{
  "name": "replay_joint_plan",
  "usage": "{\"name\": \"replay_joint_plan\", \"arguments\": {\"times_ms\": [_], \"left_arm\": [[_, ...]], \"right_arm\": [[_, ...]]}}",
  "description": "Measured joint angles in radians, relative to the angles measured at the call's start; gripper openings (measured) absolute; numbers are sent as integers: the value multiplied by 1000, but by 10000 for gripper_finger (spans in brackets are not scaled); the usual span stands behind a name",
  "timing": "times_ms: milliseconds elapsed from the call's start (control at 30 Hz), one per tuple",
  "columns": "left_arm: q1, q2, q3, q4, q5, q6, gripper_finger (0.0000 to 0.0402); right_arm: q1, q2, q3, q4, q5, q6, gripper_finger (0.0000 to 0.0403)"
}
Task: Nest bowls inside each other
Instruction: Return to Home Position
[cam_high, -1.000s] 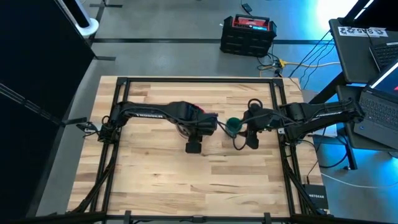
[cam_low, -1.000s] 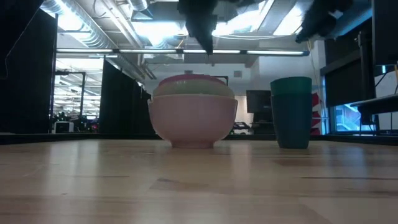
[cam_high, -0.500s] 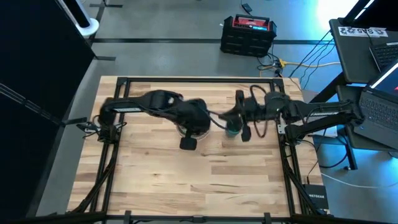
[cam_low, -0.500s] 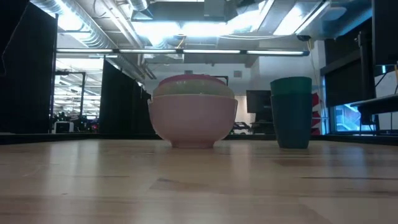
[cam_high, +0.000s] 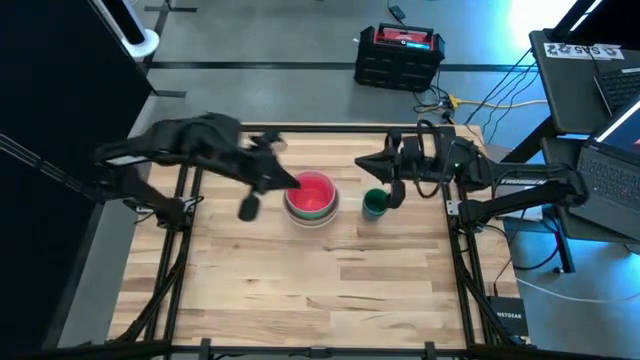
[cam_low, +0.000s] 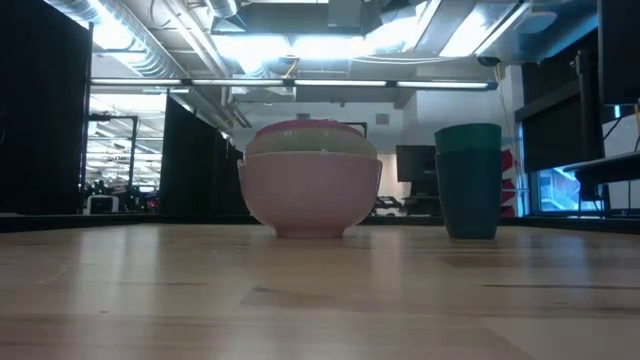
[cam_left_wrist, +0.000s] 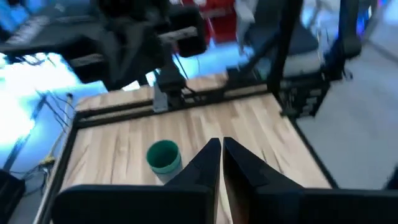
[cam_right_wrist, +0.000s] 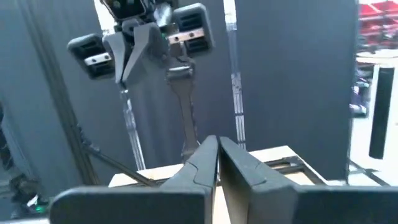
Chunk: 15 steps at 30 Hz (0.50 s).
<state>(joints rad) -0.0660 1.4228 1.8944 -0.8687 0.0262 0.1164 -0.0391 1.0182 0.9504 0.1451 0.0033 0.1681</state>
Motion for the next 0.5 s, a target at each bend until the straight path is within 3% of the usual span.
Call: {"name": "replay_joint_plan", "arguments": {"times_ms": [133,500], "left_arm": [[22,-245,-342,227,-3,-88,0],[42,-708,-976,420,-83,-288,0]], "right_arm": [[34,-69,-99,16,88,84,0],[132,-313,-379,0,265,354,0]]}}
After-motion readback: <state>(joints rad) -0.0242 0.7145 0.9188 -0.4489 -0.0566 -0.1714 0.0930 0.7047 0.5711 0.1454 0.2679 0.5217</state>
